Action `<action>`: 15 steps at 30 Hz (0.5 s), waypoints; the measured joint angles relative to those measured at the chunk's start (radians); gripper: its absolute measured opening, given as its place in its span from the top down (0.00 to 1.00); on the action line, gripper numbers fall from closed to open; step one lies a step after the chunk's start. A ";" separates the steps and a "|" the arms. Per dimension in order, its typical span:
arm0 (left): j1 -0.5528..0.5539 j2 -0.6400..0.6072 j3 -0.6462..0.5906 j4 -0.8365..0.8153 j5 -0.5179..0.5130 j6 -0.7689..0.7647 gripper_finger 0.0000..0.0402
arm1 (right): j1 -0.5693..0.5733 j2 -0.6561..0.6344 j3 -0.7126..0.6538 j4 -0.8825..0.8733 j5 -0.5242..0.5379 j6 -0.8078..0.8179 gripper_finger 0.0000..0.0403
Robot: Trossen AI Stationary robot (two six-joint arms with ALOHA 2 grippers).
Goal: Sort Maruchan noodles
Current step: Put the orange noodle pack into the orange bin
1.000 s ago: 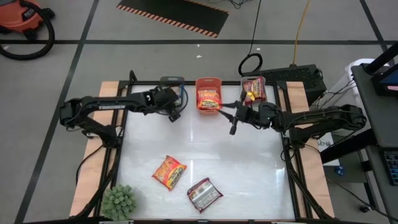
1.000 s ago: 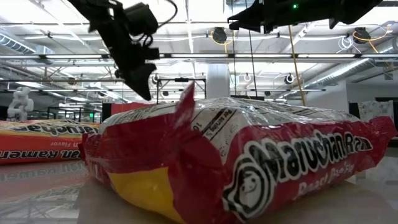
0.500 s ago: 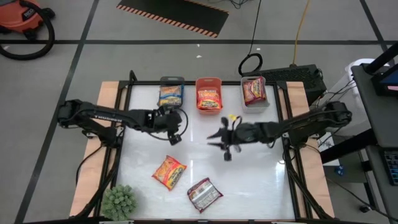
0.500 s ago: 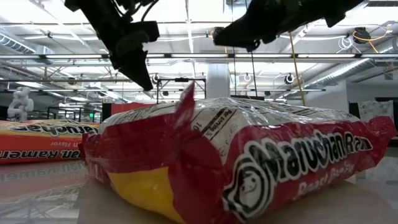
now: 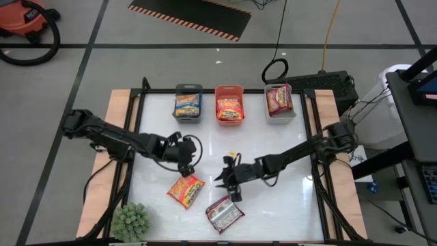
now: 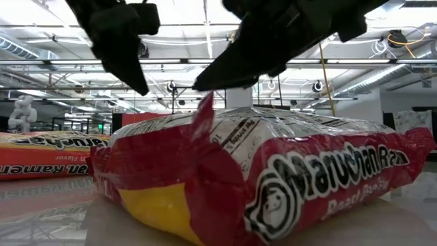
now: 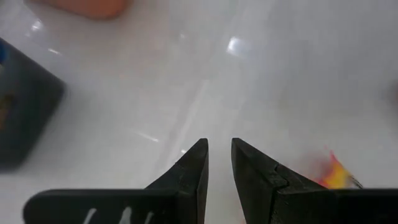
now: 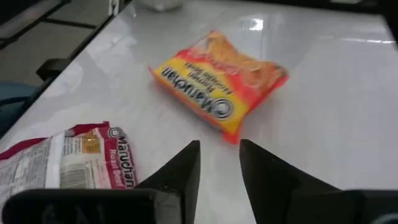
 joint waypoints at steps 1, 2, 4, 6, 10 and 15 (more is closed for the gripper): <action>-0.018 0.000 0.000 -0.009 0.003 -0.020 0.81 | 0.004 0.029 0.022 0.000 0.000 0.001 0.72; -0.037 0.000 0.000 -0.018 0.002 -0.042 0.81 | 0.006 0.058 0.045 0.001 0.001 0.005 0.70; -0.078 0.000 0.000 -0.027 0.002 -0.083 0.81 | 0.009 0.116 0.094 -0.001 0.002 0.023 0.67; -0.122 0.000 0.000 -0.034 0.002 -0.122 0.81 | 0.010 0.169 0.141 0.001 0.002 0.040 0.63; -0.214 0.001 0.000 -0.036 -0.019 -0.203 0.81 | 0.009 0.251 0.214 -0.033 0.005 0.066 0.56; -0.317 0.002 0.000 -0.036 -0.104 -0.321 0.81 | 0.005 0.302 0.240 -0.058 0.008 0.079 0.53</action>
